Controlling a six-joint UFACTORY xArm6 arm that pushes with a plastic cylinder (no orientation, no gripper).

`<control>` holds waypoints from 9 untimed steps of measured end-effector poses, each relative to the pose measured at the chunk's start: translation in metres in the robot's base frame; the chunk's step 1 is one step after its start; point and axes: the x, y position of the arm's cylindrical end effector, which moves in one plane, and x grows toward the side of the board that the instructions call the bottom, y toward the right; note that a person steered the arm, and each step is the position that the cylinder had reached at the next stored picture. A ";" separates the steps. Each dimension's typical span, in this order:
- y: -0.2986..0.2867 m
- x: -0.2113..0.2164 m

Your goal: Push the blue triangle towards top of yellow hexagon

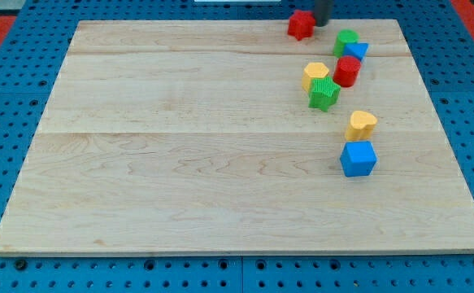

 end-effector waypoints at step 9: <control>0.078 0.108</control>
